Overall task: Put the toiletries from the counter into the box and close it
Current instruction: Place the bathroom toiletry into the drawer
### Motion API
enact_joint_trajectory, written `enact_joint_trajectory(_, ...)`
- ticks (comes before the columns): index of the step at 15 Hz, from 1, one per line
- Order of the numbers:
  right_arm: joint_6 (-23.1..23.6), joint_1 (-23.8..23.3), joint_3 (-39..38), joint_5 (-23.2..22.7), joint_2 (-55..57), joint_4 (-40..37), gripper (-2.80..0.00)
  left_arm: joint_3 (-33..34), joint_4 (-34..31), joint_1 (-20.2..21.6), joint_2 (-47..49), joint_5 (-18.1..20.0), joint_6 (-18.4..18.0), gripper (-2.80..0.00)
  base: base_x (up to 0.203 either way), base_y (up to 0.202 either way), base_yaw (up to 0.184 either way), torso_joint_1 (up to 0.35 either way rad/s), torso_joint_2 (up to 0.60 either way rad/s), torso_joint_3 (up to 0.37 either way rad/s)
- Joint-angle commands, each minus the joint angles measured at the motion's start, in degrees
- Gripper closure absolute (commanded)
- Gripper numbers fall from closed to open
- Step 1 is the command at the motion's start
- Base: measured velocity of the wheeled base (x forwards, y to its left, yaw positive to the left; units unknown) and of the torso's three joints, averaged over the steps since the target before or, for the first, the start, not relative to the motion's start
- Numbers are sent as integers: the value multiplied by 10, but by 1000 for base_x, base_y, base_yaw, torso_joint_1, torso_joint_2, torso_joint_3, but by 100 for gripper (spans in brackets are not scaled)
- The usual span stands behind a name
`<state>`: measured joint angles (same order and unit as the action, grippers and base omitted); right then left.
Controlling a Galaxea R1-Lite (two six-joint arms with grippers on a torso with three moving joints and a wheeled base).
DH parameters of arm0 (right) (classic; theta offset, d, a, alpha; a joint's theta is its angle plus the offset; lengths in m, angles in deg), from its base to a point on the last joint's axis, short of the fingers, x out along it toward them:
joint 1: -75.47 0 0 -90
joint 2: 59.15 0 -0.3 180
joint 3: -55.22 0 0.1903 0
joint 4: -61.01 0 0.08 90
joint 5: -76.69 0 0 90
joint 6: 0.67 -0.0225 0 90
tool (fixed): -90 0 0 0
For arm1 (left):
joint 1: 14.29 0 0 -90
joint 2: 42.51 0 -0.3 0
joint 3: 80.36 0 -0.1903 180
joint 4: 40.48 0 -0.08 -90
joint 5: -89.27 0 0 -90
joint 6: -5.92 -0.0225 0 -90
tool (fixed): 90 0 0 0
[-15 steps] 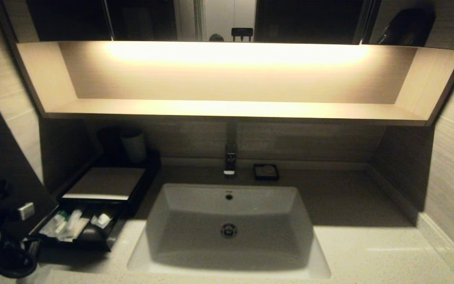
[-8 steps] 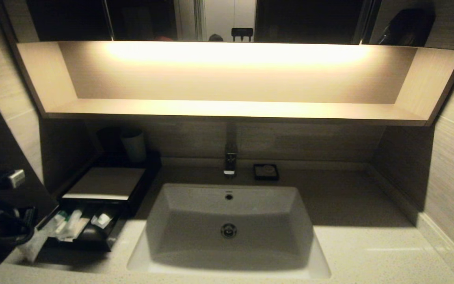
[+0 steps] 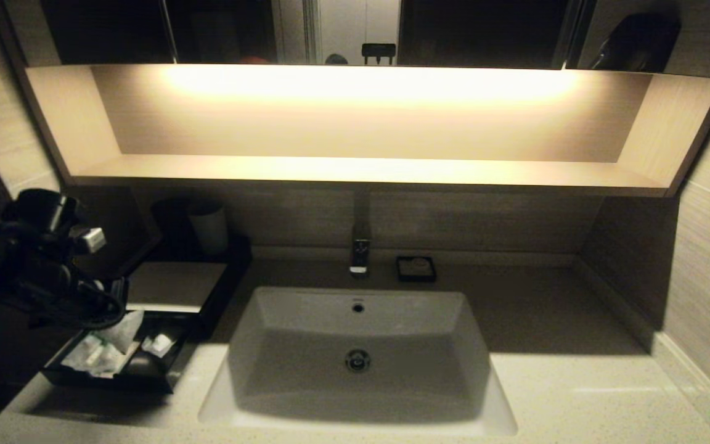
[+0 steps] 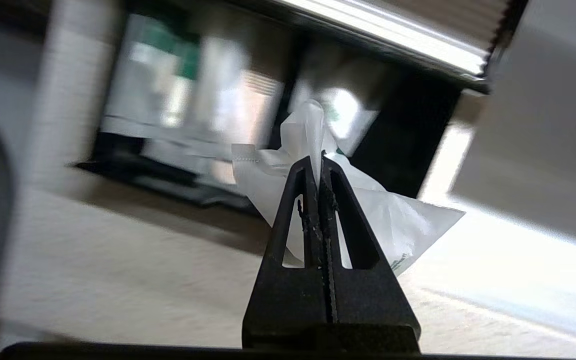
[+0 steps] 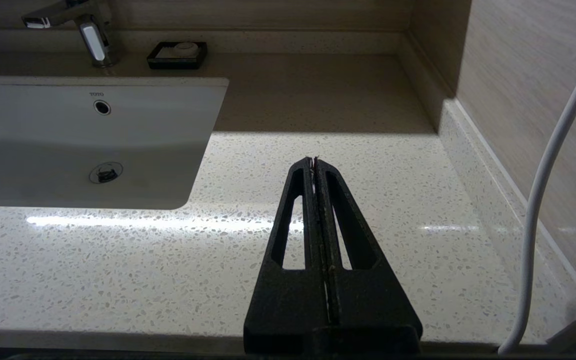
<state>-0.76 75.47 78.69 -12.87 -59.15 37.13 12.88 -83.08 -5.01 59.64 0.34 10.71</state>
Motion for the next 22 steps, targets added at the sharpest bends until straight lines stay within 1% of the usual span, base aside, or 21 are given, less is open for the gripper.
enact_joint_trajectory(1, 0, 0, 0, 0, 0, 0, 0, -17, -1, -24, 41, -13, 42, 0, 0, 0, 0, 0, 0, 0)
enact_joint_trajectory(3, 0, 0, 0, 0, 0, 0, 0, -28, -2, -41, 66, -50, 97, 0, 0, 0, 0, 0, 0, 0)
enact_joint_trajectory(4, 0, 0, 0, 0, 0, 0, 0, -29, -2, -44, 71, -55, 111, 0, 0, 0, 0, 0, 0, 0)
enact_joint_trajectory(7, 0, 0, 0, 0, 0, 0, 0, -27, -2, -44, 83, -56, 129, 0, 0, 0, 0, 0, 0, 0)
enact_joint_trajectory(9, 0, 0, 0, 0, 0, 0, 0, -26, -2, -46, 94, -56, 152, 0, 0, 0, 0, 0, 0, 0)
enact_joint_trajectory(10, 0, 0, 0, 0, 0, 0, 0, -24, -3, -46, 96, -56, 158, 0, 0, 0, 0, 0, 0, 0)
enact_joint_trajectory(13, 0, 0, 0, 0, 0, 0, 0, -20, -3, -45, 100, -56, 160, 0, 0, 0, 0, 0, 0, 0)
enact_joint_trajectory(15, 0, 0, 0, 0, 0, 0, 0, -19, -3, -46, 106, -58, 171, 0, 0, 0, 0, 0, 0, 0)
enact_joint_trajectory(19, 0, 0, 0, 0, 0, 0, 0, -20, -6, -46, 113, -59, 171, 0, 0, 0, 0, 0, 0, 0)
enact_joint_trajectory(22, 0, 0, 0, 0, 0, 0, 0, -20, -6, -46, 121, -69, 171, 0, 0, 0, 0, 0, 0, 0)
